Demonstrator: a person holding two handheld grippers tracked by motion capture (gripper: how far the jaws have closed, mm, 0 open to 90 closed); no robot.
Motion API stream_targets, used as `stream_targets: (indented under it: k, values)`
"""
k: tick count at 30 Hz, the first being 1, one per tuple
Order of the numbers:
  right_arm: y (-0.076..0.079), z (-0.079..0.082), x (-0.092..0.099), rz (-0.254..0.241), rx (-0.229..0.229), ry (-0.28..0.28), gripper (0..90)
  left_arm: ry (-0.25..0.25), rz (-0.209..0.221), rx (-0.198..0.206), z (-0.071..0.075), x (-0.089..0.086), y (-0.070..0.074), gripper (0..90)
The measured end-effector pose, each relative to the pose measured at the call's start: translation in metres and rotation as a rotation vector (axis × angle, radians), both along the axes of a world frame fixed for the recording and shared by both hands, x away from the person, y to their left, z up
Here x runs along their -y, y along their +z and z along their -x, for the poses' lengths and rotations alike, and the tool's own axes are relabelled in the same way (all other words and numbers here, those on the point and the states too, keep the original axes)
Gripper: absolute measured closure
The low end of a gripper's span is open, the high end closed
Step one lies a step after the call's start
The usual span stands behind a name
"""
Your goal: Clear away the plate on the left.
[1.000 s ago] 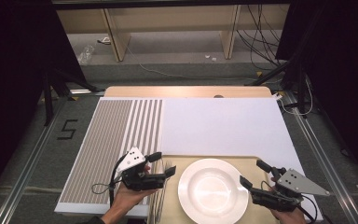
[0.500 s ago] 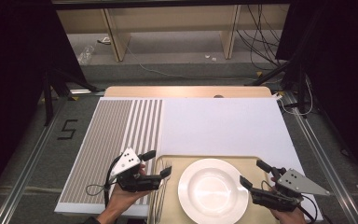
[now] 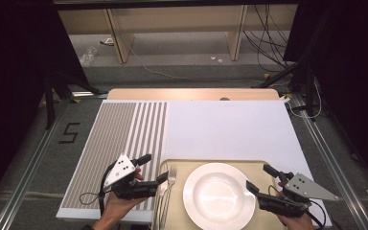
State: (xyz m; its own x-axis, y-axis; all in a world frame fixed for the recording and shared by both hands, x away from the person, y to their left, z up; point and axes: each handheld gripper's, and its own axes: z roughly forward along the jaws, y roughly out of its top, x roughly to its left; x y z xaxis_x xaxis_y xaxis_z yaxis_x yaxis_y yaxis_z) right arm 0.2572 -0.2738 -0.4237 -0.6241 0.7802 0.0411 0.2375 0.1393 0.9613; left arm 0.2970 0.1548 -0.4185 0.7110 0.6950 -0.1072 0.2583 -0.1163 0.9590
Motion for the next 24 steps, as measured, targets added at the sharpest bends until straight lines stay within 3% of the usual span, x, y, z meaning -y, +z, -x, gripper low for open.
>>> stream_targets:
  k: [24]
  values:
    - [0.0002, 0.0, 0.0013, 0.001, -0.003, 0.004, 22.3, 0.015, 0.034, 0.003, 0.0, -0.0011, 0.0009, 15.5]
